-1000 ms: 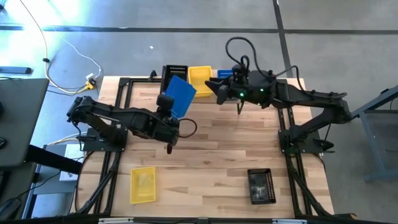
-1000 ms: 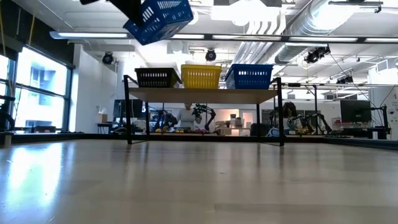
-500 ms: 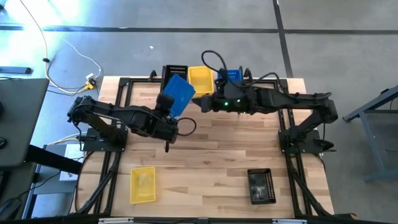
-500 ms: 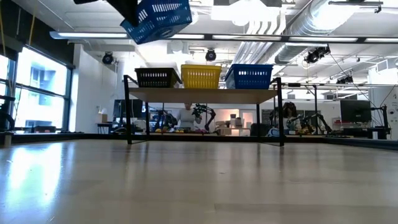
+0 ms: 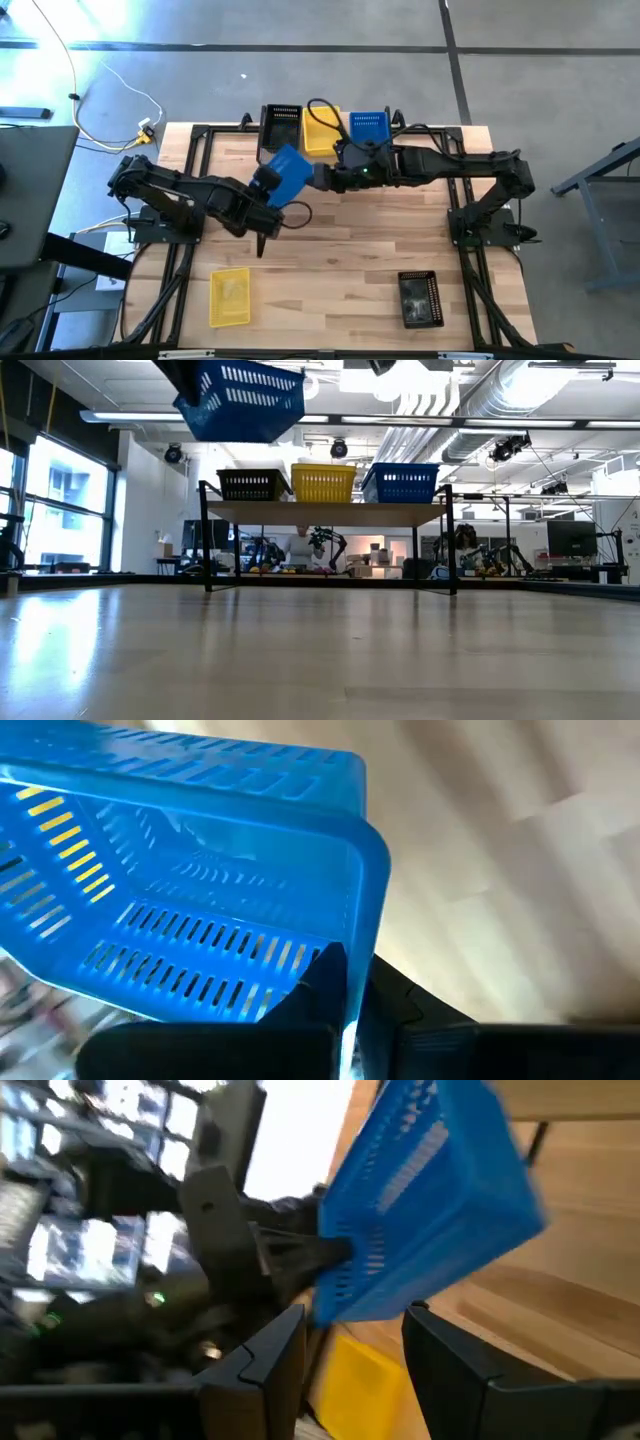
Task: Stack baskets on shelf by color
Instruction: Stack the blue bin on top of the blue bins on the shelf
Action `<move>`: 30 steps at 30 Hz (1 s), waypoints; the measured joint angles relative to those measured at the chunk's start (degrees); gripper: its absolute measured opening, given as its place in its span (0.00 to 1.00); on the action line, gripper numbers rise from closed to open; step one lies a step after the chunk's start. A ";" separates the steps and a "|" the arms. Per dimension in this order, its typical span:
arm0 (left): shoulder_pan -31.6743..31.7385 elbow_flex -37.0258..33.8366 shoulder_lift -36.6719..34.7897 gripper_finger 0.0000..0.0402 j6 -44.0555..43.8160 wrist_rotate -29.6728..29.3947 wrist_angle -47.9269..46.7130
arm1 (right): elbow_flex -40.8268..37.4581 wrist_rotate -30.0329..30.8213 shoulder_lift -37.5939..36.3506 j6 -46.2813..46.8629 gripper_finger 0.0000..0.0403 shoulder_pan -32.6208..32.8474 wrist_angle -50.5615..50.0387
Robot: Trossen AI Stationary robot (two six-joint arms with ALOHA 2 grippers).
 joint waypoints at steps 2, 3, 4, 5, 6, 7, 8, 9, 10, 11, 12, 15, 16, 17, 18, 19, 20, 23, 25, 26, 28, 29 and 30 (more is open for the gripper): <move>-1.24 0.00 0.00 0.00 0.31 3.01 -0.02 | 0.00 -0.32 -0.23 -0.81 0.37 0.00 -3.33; -1.98 0.00 0.00 0.00 1.21 4.28 -0.02 | 0.02 -0.32 -0.25 -1.55 0.37 0.00 -5.13; -2.76 0.00 0.00 0.00 2.55 5.58 -0.02 | 0.00 -0.38 -0.25 -2.19 0.37 0.00 -6.50; -3.55 0.00 0.00 0.00 3.84 6.49 -0.03 | 0.00 -0.60 -0.27 -2.89 0.37 0.00 -7.92; -4.37 0.00 0.00 0.00 4.88 6.73 -0.02 | 0.00 -0.73 -0.31 -3.71 0.37 -0.06 -9.53; -5.13 0.00 0.00 0.00 5.62 6.67 -0.02 | 0.00 -0.87 -0.32 -4.58 0.37 -0.16 -10.74; -5.73 0.00 0.00 0.00 6.38 6.65 -0.02 | 0.00 -1.18 -0.32 -5.60 0.37 -0.17 -11.64; -6.27 0.00 0.00 0.00 7.22 6.61 -0.02 | 0.00 -1.20 -0.32 -6.81 0.37 -0.17 -12.23; -6.73 0.00 0.00 0.00 8.18 6.53 -0.02 | 0.00 -1.32 -0.32 -8.01 0.37 -0.17 -12.42; -7.10 0.00 0.00 0.00 9.25 6.44 -0.04 | 0.00 -1.37 -0.32 -9.05 0.37 -0.17 -12.33; -7.41 0.00 0.00 0.00 10.41 6.38 -0.04 | 0.00 -1.39 -0.32 -9.87 0.37 -0.17 -12.22; -8.28 0.00 0.00 0.00 13.42 6.40 0.00 | 0.00 -1.80 -0.32 -11.17 0.37 -0.25 -12.20; -8.53 0.00 0.00 0.00 14.03 6.36 0.07 | 0.00 -1.85 -0.29 -11.24 0.37 -0.26 -12.20; -8.76 0.00 0.00 0.00 14.76 6.27 0.32 | 0.00 -2.12 -0.25 -11.08 0.37 -0.26 -12.20; -8.85 0.00 0.00 0.00 15.57 6.19 0.55 | 0.00 -2.35 -0.23 -11.02 0.37 -0.26 -12.20; -8.96 0.00 0.00 0.00 16.57 6.21 0.97 | 0.00 -2.44 -0.20 -11.02 0.37 -0.26 -12.20; -9.12 0.00 0.00 0.00 17.70 6.19 1.47 | 0.00 -2.49 -0.03 -11.01 0.37 -0.26 -12.19; -9.14 0.00 0.00 0.00 20.37 6.00 2.62 | -0.02 -2.67 0.23 -10.85 0.37 -0.26 -12.27; -9.14 0.00 0.00 0.00 21.41 5.90 3.46 | -0.03 -2.79 0.23 -10.85 0.37 -0.26 -12.18; -9.06 0.00 0.01 0.00 21.90 5.79 3.48 | -0.03 -2.79 0.30 -10.85 0.37 -0.26 -12.18; -8.86 0.00 0.01 0.00 22.75 5.55 3.87 | -0.03 -3.08 0.62 -10.83 0.37 -0.26 -12.30; -8.78 0.00 0.02 0.00 23.06 5.43 4.20 | -0.03 -3.18 0.81 -10.83 0.37 -0.26 -12.57; -8.68 0.00 0.02 0.00 23.35 5.38 4.45 | -0.02 -3.34 1.18 -10.83 0.37 -0.25 -12.53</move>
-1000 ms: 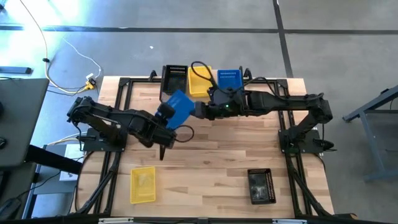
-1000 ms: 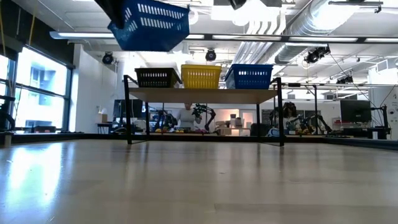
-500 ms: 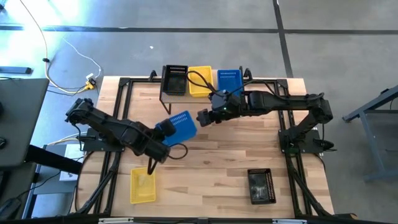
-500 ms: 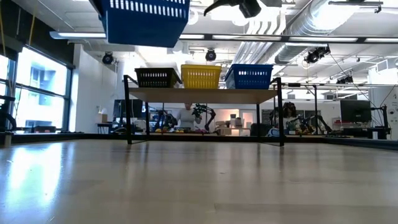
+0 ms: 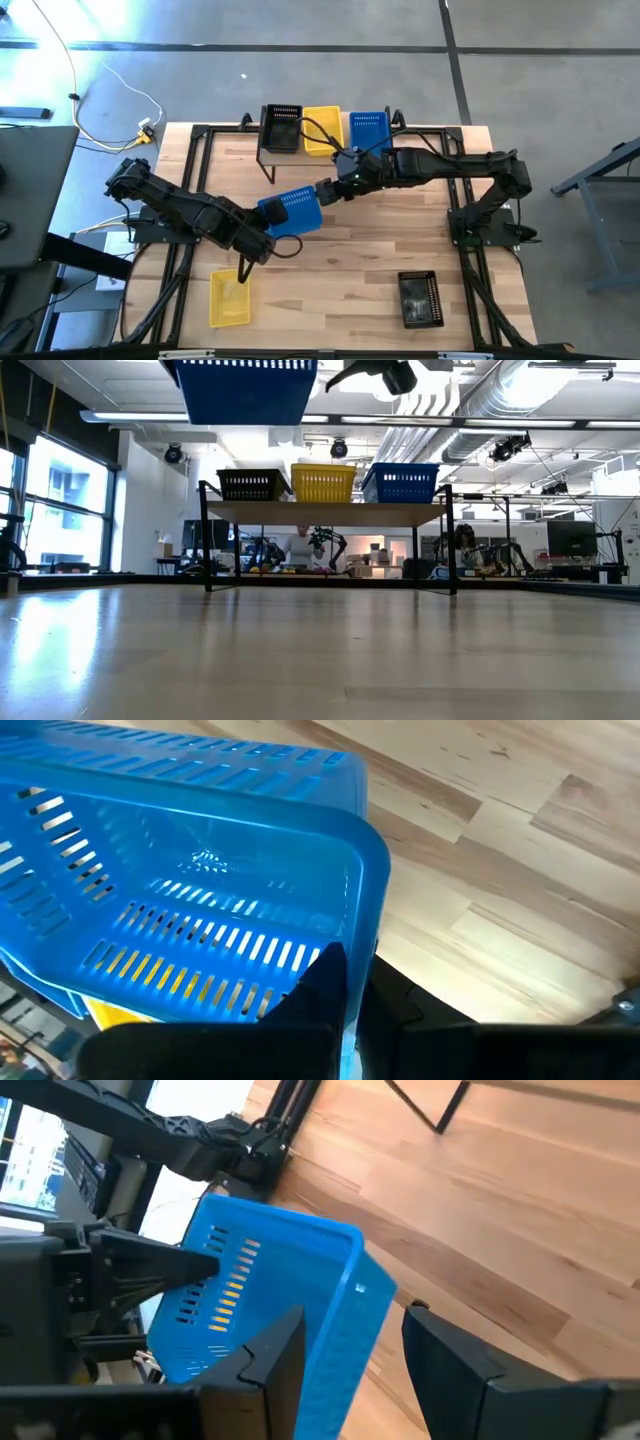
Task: Stack baskets on shelf by color
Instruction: Stack the blue bin on top of the blue bins on the shelf
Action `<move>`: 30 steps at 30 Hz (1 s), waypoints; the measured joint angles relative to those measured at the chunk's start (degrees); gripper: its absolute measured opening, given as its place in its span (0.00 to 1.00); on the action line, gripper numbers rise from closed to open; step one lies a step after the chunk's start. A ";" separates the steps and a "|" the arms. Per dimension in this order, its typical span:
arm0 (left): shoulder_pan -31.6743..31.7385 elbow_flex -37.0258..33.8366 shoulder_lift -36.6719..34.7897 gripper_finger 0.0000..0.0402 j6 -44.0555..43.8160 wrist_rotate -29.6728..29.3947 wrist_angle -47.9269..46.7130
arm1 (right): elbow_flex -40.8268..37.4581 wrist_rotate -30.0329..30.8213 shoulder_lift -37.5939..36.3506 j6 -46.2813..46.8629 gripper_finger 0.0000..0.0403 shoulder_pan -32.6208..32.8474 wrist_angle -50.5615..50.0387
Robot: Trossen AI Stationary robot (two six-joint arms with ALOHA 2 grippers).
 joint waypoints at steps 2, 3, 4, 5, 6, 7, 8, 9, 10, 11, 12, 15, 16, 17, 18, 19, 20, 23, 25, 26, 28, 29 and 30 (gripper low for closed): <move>0.06 0.00 0.00 0.00 0.73 -0.19 0.05 | 0.00 -1.06 0.69 0.01 0.37 0.01 -0.34; 0.06 0.00 0.00 0.00 1.09 -0.43 0.01 | -0.01 -1.35 1.26 0.03 0.37 0.03 -0.36; 0.06 0.00 0.00 0.00 1.38 -0.80 0.04 | -0.01 -2.06 1.66 0.04 0.37 0.02 0.02; 0.06 -0.01 0.00 0.00 1.76 -1.09 0.07 | -0.01 -2.60 1.95 0.04 0.37 0.02 0.12; 0.06 -0.02 0.00 0.00 2.28 -1.39 0.03 | -0.01 -3.00 2.26 0.04 0.37 0.03 0.13; 0.06 -0.02 -0.02 0.00 2.55 -1.41 0.03 | -0.01 -3.70 2.40 0.11 0.37 0.01 0.17; 0.06 -0.02 0.00 0.00 2.64 -1.41 0.07 | -0.01 -4.14 2.57 0.21 0.37 0.01 0.05; 0.06 -0.04 0.00 0.00 2.64 -1.41 0.04 | -0.01 -4.69 2.98 0.22 0.37 0.01 0.15; 0.06 -0.04 0.00 0.00 2.62 -1.38 0.01 | -0.01 -5.42 3.22 0.24 0.37 0.01 0.09; 0.06 -0.04 0.00 0.00 2.59 -1.38 0.03 | -0.05 -5.90 3.35 0.76 0.37 0.01 -0.23; 0.06 -0.04 0.00 0.00 2.62 -1.39 0.03 | -0.05 -5.98 3.35 1.59 0.37 0.03 -0.40; 0.06 -0.04 0.00 0.00 2.57 -1.45 0.25 | -0.03 -5.88 3.19 2.86 0.33 -0.04 -0.51; 0.06 -0.04 0.00 0.00 2.57 -1.45 0.27 | -0.03 -5.86 3.19 3.03 0.30 -0.07 -0.71; 0.06 -0.04 0.00 0.00 2.52 -1.45 0.44 | -0.03 -5.86 3.21 3.06 0.27 -0.19 -0.77; 0.08 -0.04 0.00 0.00 2.36 -1.46 0.81 | -0.03 -5.90 3.21 3.06 0.23 -0.21 -0.75; 0.06 -0.04 0.00 0.00 1.97 -1.53 1.33 | -0.03 -5.90 3.21 3.06 0.19 -0.21 -0.78; 0.06 -0.04 0.00 0.01 1.44 -1.53 1.94 | -0.03 -5.90 3.21 3.06 0.15 -0.21 -0.88; 0.06 -0.04 0.00 0.02 0.25 -1.86 2.84 | -0.03 -5.43 3.21 3.15 0.03 -0.21 -0.96; 0.06 -0.04 0.00 0.03 0.24 -2.63 3.11 | -0.03 -5.25 3.23 3.35 0.02 -0.24 -1.09; 0.06 -0.04 0.00 0.04 0.23 -3.04 3.29 | -0.03 -5.25 3.24 3.94 0.03 -0.30 -1.30; 0.06 -0.04 0.00 0.07 0.21 -3.11 3.42 | -0.03 -4.97 3.55 4.12 0.03 -0.34 -1.41; 0.06 -0.04 0.00 0.09 0.10 -3.12 3.48 | -0.03 -4.79 3.66 4.09 0.02 -0.34 -1.70; 0.05 -0.04 0.00 0.11 -0.27 -3.18 3.66 | -0.03 -4.51 3.73 3.91 0.01 -0.34 -1.92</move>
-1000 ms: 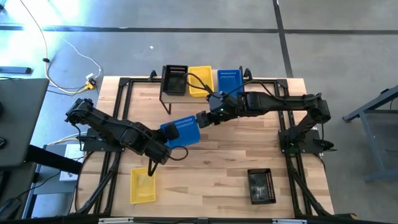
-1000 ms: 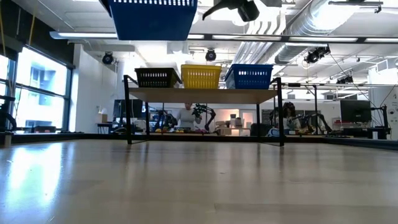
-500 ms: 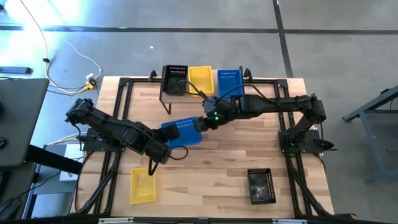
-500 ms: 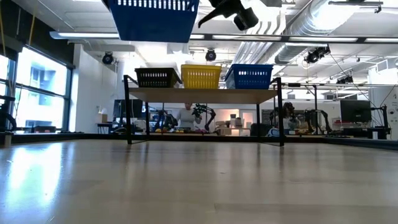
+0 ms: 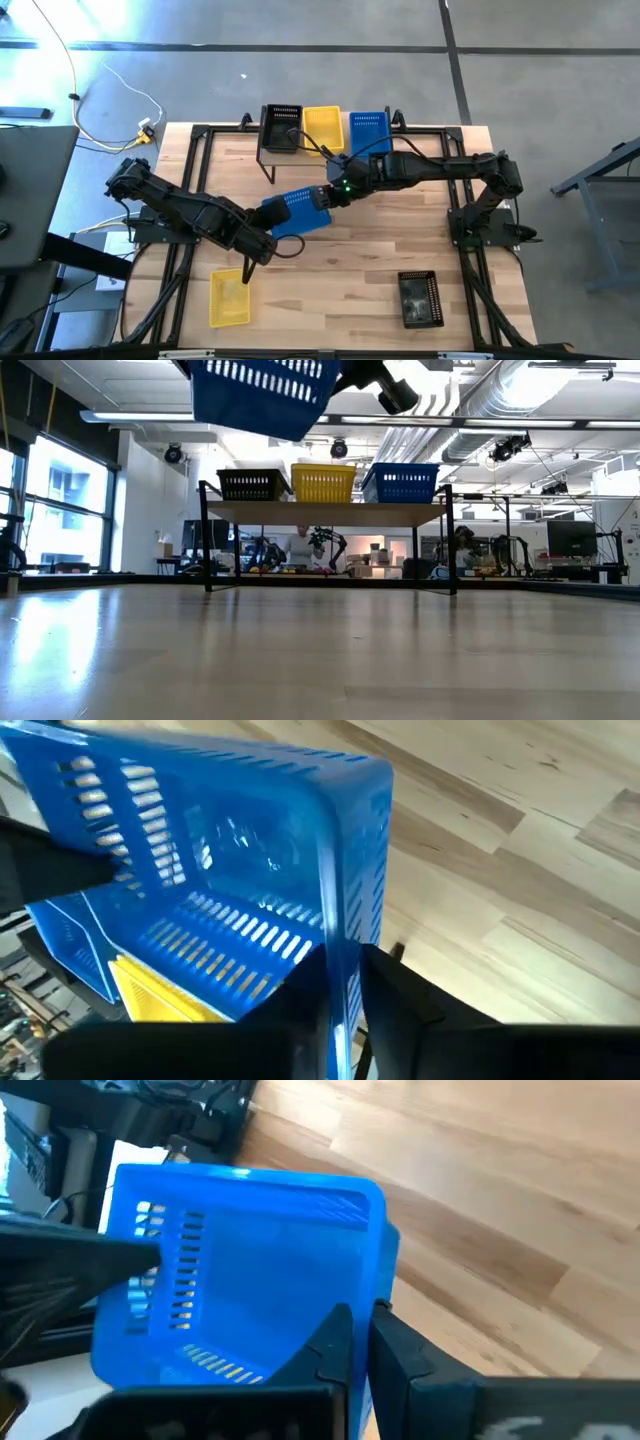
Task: Stack baskets on shelf by color
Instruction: Stack the blue bin on top of the blue bins on the shelf
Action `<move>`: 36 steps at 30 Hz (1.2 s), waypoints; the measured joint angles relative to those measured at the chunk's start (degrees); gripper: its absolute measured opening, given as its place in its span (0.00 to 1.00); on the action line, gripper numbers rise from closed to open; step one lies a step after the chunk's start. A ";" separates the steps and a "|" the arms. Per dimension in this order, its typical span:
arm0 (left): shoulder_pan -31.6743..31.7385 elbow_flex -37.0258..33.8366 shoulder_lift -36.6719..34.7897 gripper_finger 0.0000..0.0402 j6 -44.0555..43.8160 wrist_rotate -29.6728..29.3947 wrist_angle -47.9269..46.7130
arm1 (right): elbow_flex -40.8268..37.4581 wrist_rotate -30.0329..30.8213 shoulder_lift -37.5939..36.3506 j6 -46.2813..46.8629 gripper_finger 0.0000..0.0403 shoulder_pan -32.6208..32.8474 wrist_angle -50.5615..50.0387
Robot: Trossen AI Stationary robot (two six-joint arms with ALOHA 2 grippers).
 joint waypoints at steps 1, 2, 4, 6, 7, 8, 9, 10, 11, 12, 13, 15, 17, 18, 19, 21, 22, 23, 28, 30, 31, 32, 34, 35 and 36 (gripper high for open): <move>-0.06 0.00 0.00 0.13 -0.49 -0.14 0.10 | 0.00 0.59 0.00 -0.58 0.01 -0.02 -0.10; -0.06 0.00 0.00 0.15 -0.88 -0.25 0.11 | 0.00 0.86 -0.02 -0.87 0.01 -0.02 -0.32; -0.04 0.00 0.00 0.19 -1.69 -0.34 0.13 | 0.00 1.70 -0.02 -0.84 0.01 -0.02 -1.28; 0.03 0.00 0.00 0.23 -2.72 -0.32 0.02 | 0.00 2.26 -0.02 -1.07 0.01 -0.07 -1.87; 0.03 0.00 0.00 0.26 -3.48 -0.34 0.04 | 0.00 2.80 -0.04 -1.21 0.00 -0.07 -1.87; 0.01 0.00 0.00 0.28 -4.33 -0.33 0.02 | 0.00 3.22 -0.04 -1.33 0.00 -0.17 -1.80; 0.01 0.00 0.00 0.30 -5.38 -0.32 0.02 | 0.00 3.78 -0.04 -1.37 0.00 -0.27 -1.96; -0.02 0.00 0.00 0.33 -6.51 -0.30 0.02 | 0.00 4.13 -0.04 -1.65 0.00 -0.42 -2.20; -0.04 0.00 0.00 0.35 -7.72 -0.30 0.02 | 0.00 4.56 -0.04 -2.34 0.00 -0.64 -2.49; -0.04 0.00 0.00 0.37 -8.93 -0.30 -0.01 | 0.00 4.76 -0.04 -2.59 0.00 -0.85 -2.80; -0.04 0.00 0.00 0.39 -10.14 -0.33 -0.06 | 0.00 4.77 -0.04 -2.77 0.00 -1.12 -3.33; -0.04 0.00 0.00 0.42 -12.45 -0.88 -0.22 | 0.00 4.73 -0.04 -4.05 0.00 -1.57 -4.20; -0.04 0.00 0.00 0.43 -14.24 -1.45 -0.67 | 0.69 4.65 -0.04 -5.76 0.00 -2.18 -6.30; -0.04 0.00 0.00 0.44 -15.15 -1.46 -0.99 | 1.33 4.75 -0.04 -6.59 0.00 -2.46 -7.61; -0.05 0.00 0.00 0.44 -16.16 -1.48 -1.16 | 2.15 5.09 -0.06 -7.43 0.00 -2.74 -8.75; -0.08 0.00 0.00 0.44 -18.07 -1.48 -1.58 | 3.96 6.47 -0.06 -8.92 0.00 -3.29 -11.30; -0.08 0.00 0.00 0.43 -18.89 -1.52 -1.88 | 5.16 7.06 -0.06 -10.15 0.00 -3.54 -13.06; -0.08 0.00 0.00 0.43 -19.69 -1.66 -2.16 | 6.47 7.47 -0.06 -11.46 0.00 -3.82 -14.48; 0.21 0.00 0.00 0.41 -22.25 -4.45 -3.20 | 13.13 8.67 -0.15 -16.41 0.00 -5.49 -20.20; 0.42 0.00 -0.36 0.40 -23.15 -4.81 -3.21 | 16.01 9.64 -0.18 -18.64 0.00 -6.49 -22.37; 0.47 0.02 -0.63 0.40 -23.68 -4.98 -3.18 | 17.35 9.82 -0.19 -19.73 0.00 -7.13 -23.65; 0.67 0.08 -0.74 0.39 -24.09 -5.09 -3.10 | 18.61 9.99 -0.19 -21.15 0.00 -7.83 -25.16; 1.26 0.09 -0.91 0.39 -25.03 -5.07 -2.78 | 21.21 10.32 -0.17 -24.54 0.00 -9.38 -27.57; 1.52 0.09 -1.12 0.38 -25.88 -5.04 -2.59 | 22.40 10.30 -0.17 -26.58 0.00 -10.23 -28.13; 1.91 0.09 -1.43 0.38 -26.92 -5.04 -2.20 | 23.55 10.21 -0.19 -28.40 0.00 -11.15 -28.49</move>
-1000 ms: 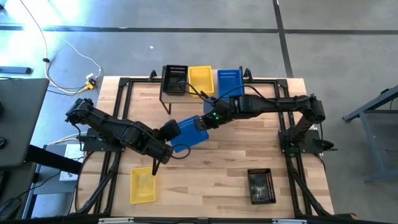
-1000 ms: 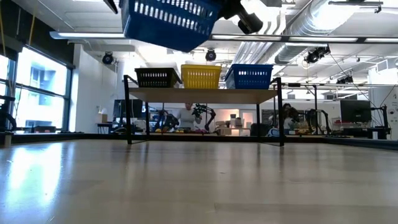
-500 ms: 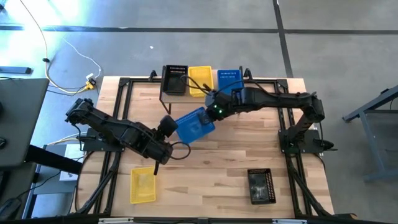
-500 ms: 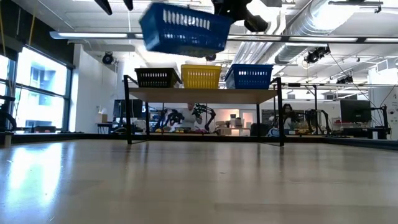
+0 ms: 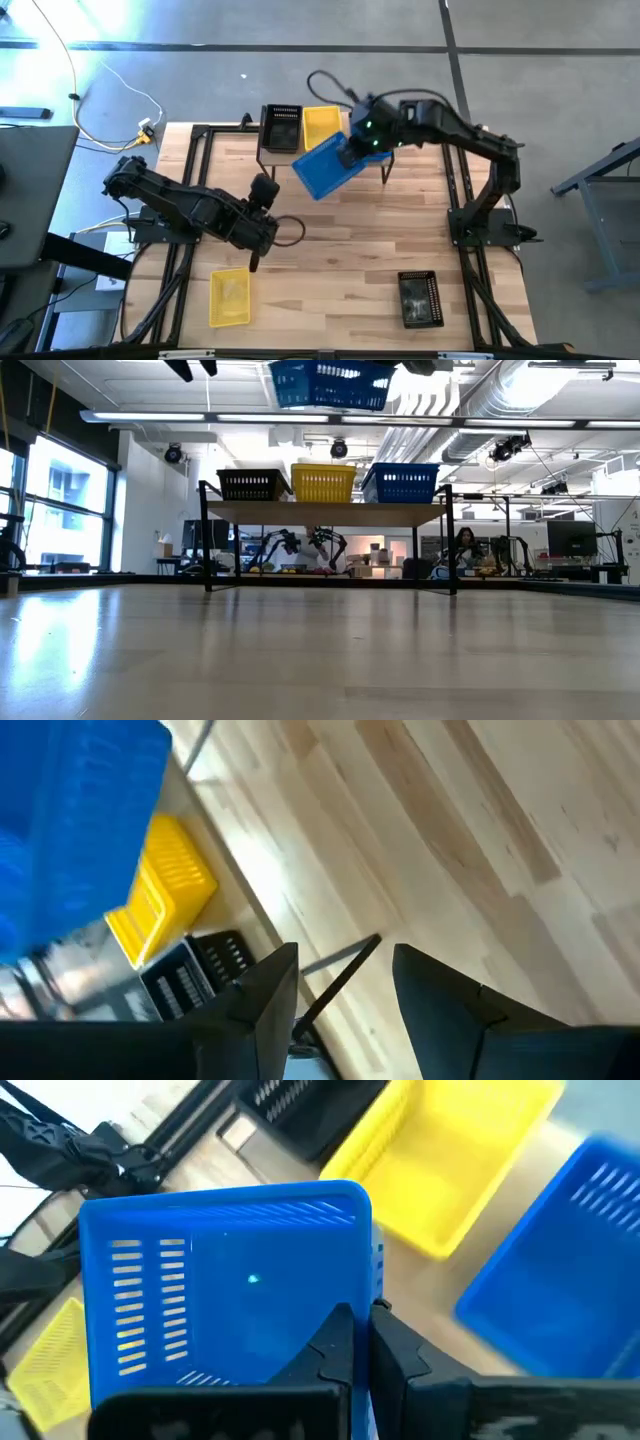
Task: Stack baskets on shelf by color
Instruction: Stack the blue bin on top of the blue bins on the shelf
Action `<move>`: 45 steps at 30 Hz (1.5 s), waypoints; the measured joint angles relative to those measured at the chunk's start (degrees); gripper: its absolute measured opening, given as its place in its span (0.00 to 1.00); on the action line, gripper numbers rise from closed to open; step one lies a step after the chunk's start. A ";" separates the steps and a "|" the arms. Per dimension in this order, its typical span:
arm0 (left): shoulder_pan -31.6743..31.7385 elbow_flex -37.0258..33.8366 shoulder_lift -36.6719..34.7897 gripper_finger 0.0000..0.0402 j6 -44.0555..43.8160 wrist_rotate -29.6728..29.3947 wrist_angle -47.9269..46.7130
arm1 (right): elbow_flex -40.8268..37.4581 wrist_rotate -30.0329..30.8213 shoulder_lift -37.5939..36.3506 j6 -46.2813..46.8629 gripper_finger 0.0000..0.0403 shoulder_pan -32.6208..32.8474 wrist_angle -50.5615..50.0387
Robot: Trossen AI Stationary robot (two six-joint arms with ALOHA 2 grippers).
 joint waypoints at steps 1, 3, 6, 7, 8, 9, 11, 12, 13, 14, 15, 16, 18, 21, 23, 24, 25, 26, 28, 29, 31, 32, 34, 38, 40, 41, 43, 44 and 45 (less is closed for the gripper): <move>0.52 0.01 -0.22 0.38 -1.17 -0.02 0.31 | 1.23 -0.43 0.01 -2.23 0.00 -1.01 -0.83; 1.78 0.00 -0.42 0.38 -3.90 0.40 0.52 | 3.59 -1.83 0.02 -7.53 0.00 -3.15 -2.40; 3.98 0.00 -0.73 0.38 -8.69 2.48 0.95 | 6.83 -4.83 0.02 -15.64 0.00 -6.89 -3.20; 4.77 0.00 -0.73 0.38 -10.38 3.39 0.94 | 8.01 -6.02 0.04 -18.40 0.00 -8.35 -4.17; 5.52 0.00 -0.73 0.38 -12.11 4.37 0.96 | 9.05 -7.28 0.07 -21.23 0.00 -9.80 -4.72; 6.26 0.00 -0.75 0.38 -13.88 5.29 0.97 | 9.90 -8.53 0.02 -24.22 0.00 -11.27 -4.81; 7.67 0.00 -0.91 0.38 -16.78 6.85 1.09 | 11.37 -11.16 0.00 -30.57 0.00 -14.38 -5.98; 8.29 0.00 -0.91 0.38 -18.01 7.56 1.18 | 12.08 -12.38 0.03 -33.87 0.00 -15.95 -6.93; 8.91 0.00 -0.90 0.38 -19.14 8.15 1.27 | 12.60 -13.43 0.04 -37.05 0.00 -17.51 -7.48; 9.51 0.00 -0.89 0.38 -20.21 8.68 1.43 | 13.03 -14.56 0.04 -40.50 0.00 -19.08 -7.55; 10.00 0.00 -0.89 0.38 -21.27 8.92 1.60 | 13.11 -15.65 -0.02 -43.87 0.00 -20.53 -7.53; 10.40 0.00 -0.91 0.38 -22.23 9.04 1.80 | 13.11 -16.62 -0.02 -46.80 0.00 -22.02 -7.83; 11.18 -0.01 -0.89 0.38 -23.89 9.08 2.39 | 13.08 -18.37 0.08 -52.17 0.00 -25.09 -8.62; 12.02 -0.02 -0.89 0.38 -25.67 9.48 3.81 | 13.00 -19.59 0.16 -59.13 0.00 -28.84 -9.53; 12.48 -0.02 -0.89 0.38 -26.53 10.14 4.62 | 12.98 -19.63 0.45 -62.95 0.00 -30.77 -10.59; 12.69 -0.02 -0.89 0.38 -27.22 10.29 5.05 | 12.97 -19.69 0.56 -64.92 0.00 -31.76 -11.27; 12.83 -0.02 -0.89 0.38 -28.03 10.33 5.23 | 12.95 -19.84 0.57 -66.89 0.00 -32.47 -12.07; 13.04 -0.02 -0.89 0.38 -28.89 10.33 5.37 | 12.95 -20.01 0.57 -68.74 0.00 -33.05 -12.59; 13.28 -0.04 -0.89 0.38 -30.74 10.34 6.04 | 12.95 -20.65 0.61 -72.09 0.00 -34.07 -13.40; 13.43 -0.04 -0.89 0.38 -31.68 10.32 6.31 | 12.95 -21.26 0.70 -73.79 0.00 -34.59 -13.80; 13.53 -0.04 -0.89 0.38 -33.73 10.13 6.47 | 12.95 -23.09 1.02 -76.62 0.00 -35.05 -13.90; 13.55 -0.04 -0.89 0.38 -34.80 10.03 6.49 | 12.95 -24.01 1.10 -77.73 0.00 -35.16 -13.83; 13.53 -0.04 -0.89 0.38 -36.60 10.03 6.49 | 12.93 -24.61 1.26 -80.01 0.00 -35.49 -14.00; 13.53 -0.04 -0.89 0.38 -39.64 10.03 6.49 | 12.94 -25.56 2.20 -81.50 0.00 -35.56 -14.20; 13.53 -0.04 -0.89 0.38 -39.93 10.00 6.55 | 12.93 -26.24 2.98 -82.08 0.00 -35.46 -15.30; 13.53 -0.04 -0.89 0.38 -39.92 9.96 6.70 | 12.93 -26.41 3.36 -82.33 0.00 -35.29 -15.86; 13.53 -0.04 -0.89 0.38 -39.92 9.86 7.38 | 12.93 -26.36 3.92 -83.33 0.00 -34.91 -16.29; 13.53 -0.04 -0.89 0.38 -39.92 9.78 7.70 | 12.93 -26.36 4.18 -83.77 0.00 -34.77 -16.41; 13.53 -0.04 -0.89 0.38 -39.92 9.50 7.79 | 12.93 -26.38 4.38 -83.96 0.00 -34.57 -16.37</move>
